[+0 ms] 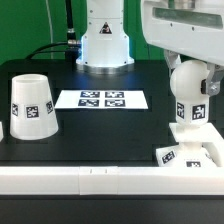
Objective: Assemble lamp
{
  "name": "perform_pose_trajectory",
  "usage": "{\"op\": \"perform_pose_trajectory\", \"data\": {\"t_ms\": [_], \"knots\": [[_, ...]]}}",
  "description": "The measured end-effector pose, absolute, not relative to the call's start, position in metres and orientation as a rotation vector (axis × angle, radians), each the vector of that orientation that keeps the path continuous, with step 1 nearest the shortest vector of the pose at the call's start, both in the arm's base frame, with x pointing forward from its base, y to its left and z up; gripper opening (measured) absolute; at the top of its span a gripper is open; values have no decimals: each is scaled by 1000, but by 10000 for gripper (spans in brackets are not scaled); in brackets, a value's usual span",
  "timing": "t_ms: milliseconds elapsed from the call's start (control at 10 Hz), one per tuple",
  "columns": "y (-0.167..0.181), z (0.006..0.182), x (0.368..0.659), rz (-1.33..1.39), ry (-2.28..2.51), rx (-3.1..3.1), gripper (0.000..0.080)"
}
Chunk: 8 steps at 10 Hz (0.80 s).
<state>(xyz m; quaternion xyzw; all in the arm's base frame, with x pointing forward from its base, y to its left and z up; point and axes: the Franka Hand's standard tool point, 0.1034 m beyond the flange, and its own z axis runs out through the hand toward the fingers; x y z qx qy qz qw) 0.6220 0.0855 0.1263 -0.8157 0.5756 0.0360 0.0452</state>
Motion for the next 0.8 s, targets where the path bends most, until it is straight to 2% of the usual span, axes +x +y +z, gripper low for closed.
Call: {"op": "perform_pose_trajectory", "data": {"t_ms": [100, 200, 300, 800], "knots": [[86, 126, 622, 111, 1761, -2488, 579], [87, 126, 622, 111, 1749, -2497, 669], [87, 126, 622, 107, 1677, -2543, 691], [87, 126, 621, 83, 1233, -2778, 699]]}}
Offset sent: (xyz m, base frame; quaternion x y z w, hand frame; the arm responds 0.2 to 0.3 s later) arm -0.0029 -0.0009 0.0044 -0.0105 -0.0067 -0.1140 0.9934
